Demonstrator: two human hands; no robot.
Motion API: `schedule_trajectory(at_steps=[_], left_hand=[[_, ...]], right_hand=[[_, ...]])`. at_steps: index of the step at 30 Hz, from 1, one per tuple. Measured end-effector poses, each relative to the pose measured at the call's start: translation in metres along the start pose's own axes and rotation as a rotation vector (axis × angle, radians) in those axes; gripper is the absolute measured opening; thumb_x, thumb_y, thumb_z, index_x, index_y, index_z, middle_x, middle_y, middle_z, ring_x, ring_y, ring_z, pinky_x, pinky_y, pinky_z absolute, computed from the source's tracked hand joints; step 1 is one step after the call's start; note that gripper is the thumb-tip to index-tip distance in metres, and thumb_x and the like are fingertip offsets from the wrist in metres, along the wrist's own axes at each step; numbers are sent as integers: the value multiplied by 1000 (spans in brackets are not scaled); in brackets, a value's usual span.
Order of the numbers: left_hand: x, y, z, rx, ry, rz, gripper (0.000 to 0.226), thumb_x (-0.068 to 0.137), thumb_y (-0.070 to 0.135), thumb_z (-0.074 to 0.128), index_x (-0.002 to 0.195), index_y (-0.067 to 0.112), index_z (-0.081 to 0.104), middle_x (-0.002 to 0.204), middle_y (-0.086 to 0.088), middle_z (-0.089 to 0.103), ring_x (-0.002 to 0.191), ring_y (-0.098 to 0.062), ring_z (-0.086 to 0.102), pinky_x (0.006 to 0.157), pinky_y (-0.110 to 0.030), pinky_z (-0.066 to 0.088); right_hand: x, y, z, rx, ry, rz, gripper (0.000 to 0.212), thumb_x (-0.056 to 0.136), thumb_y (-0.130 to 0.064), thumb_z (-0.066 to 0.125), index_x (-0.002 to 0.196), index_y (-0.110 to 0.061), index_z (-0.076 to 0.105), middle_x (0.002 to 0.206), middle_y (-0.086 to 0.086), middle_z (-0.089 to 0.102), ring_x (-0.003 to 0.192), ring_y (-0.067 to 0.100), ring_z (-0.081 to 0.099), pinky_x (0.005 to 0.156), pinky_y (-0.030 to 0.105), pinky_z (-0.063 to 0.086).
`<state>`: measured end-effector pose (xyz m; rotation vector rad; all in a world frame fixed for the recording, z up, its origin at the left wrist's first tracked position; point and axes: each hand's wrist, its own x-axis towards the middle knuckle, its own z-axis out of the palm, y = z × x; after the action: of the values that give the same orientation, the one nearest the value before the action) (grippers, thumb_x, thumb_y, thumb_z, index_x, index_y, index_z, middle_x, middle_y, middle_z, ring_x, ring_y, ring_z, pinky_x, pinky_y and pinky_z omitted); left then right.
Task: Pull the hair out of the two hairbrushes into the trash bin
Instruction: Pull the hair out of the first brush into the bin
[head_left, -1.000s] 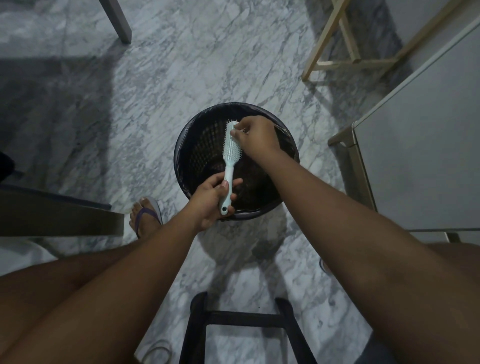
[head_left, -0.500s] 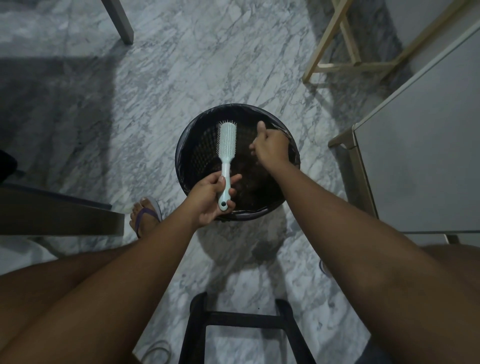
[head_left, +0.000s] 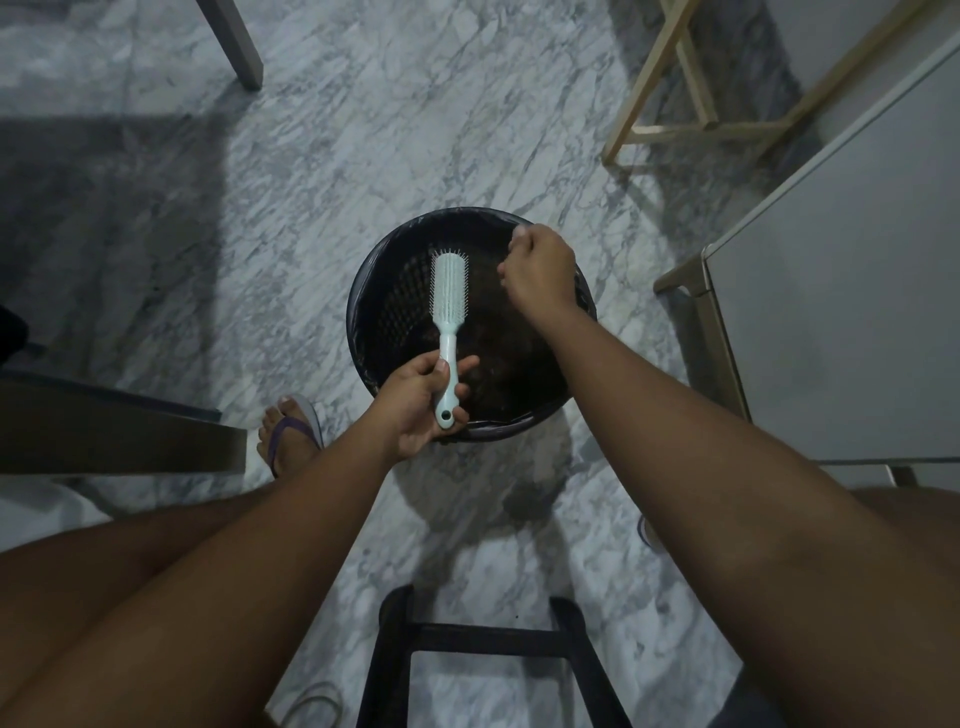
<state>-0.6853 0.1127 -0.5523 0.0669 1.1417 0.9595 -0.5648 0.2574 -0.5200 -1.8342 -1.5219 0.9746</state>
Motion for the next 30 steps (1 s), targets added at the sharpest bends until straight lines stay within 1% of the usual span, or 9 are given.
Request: schedule_trajectory(at_steps=[2,3,6,12,17,21,23,26,30], left_hand=[[0,1,3,26,-6,3,29,105,14,40,133,8,48,126,-6,66,69,-12,53,53,-26,43],[1,0,5,46,-10,5,28,105,14,41,132,9,49,125,-6,66,69,-13,54,53,-27,43],[-1,0,12,156,-17,27,27,104,15,44,130,12,52,120,-6,67,70,-14,54,53,-28,43],[-8,-1,10,178,-83,18,26,105,13,41,129,12,51,125,-7,68,72,-15,55,53,-28,43],[-7,5,3,141,-140,-29,30,105,14,42,133,12,51,125,-6,69,72,-14,57,55,-28,45],[-7,6,1,-13,-150,-41,31,106,15,38,135,11,49,121,-4,70,69,-13,57,54,-26,44],[-6,7,4,-60,-129,-27,32,106,15,38,136,11,47,121,-4,69,68,-12,55,53,-25,43],[-3,9,6,-39,-87,5,32,106,16,38,137,12,47,122,-4,69,68,-12,54,53,-26,42],[-2,6,4,48,-53,13,32,106,15,39,136,10,47,122,-4,69,67,-12,55,55,-27,43]], right_hand=[[-3,1,2,-204,-37,-131,38,94,-52,48,75,-19,51,84,5,63,82,28,63,78,46,54],[-8,-2,4,-265,-117,-154,42,85,-63,56,89,-21,54,99,5,62,92,27,62,83,44,53],[-10,-7,14,-415,-313,-167,96,63,-67,76,138,-23,38,135,12,45,120,32,52,95,45,48],[13,-20,10,-357,-114,-146,24,81,-44,71,94,-25,77,101,1,75,95,21,70,81,34,57],[21,-20,2,-279,-114,-92,28,91,-36,65,86,-12,79,88,11,75,84,24,70,75,32,57],[20,-13,3,324,-137,198,25,98,-12,57,86,7,67,90,25,71,69,33,73,61,41,63],[9,-6,6,405,-245,243,25,100,-10,53,92,10,65,91,25,68,73,34,72,63,39,63],[-12,7,7,311,-436,164,29,92,-17,69,99,11,70,94,20,73,82,29,75,69,37,64],[-11,15,5,69,-352,10,21,84,-21,77,82,-1,75,72,14,74,66,25,75,65,34,64]])
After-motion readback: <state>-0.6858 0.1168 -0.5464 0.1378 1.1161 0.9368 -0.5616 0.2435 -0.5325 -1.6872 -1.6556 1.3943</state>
